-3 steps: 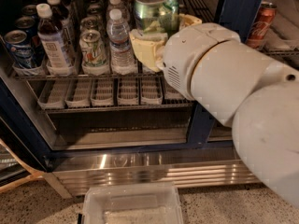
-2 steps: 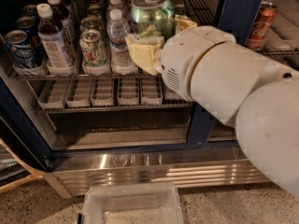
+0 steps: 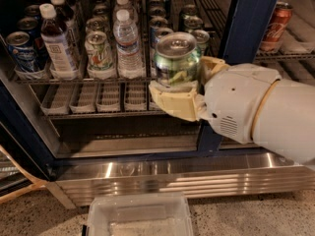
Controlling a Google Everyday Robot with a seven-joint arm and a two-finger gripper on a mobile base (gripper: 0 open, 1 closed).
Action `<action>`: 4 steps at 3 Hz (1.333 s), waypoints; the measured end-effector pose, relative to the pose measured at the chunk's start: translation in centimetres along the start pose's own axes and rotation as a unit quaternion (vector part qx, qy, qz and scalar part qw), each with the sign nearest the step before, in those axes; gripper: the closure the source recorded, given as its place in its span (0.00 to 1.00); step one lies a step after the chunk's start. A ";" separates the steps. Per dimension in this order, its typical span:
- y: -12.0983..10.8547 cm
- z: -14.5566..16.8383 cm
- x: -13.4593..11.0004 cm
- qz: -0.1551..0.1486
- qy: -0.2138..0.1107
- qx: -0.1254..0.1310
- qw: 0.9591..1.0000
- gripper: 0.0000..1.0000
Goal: Pick green can from top shelf of fridge
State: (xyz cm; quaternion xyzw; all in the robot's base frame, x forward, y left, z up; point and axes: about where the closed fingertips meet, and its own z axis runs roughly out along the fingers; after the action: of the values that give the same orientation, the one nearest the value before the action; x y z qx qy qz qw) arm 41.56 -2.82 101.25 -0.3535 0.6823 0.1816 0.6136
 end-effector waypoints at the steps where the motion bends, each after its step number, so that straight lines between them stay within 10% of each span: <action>1: 0.5 1.1 1.5 0.012 0.013 -0.047 0.999 1.00; 3: 1.4 1.4 1.6 0.014 0.011 -0.067 0.998 1.00; 4: 4.7 2.1 0.8 0.006 0.005 -0.134 0.991 1.00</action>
Offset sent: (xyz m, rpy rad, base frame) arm 0.0034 0.0066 -0.0164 -0.0058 0.0501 0.0806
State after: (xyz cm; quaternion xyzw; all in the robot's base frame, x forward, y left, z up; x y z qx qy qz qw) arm 39.72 1.61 99.21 -0.4296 0.6571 0.2734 0.5559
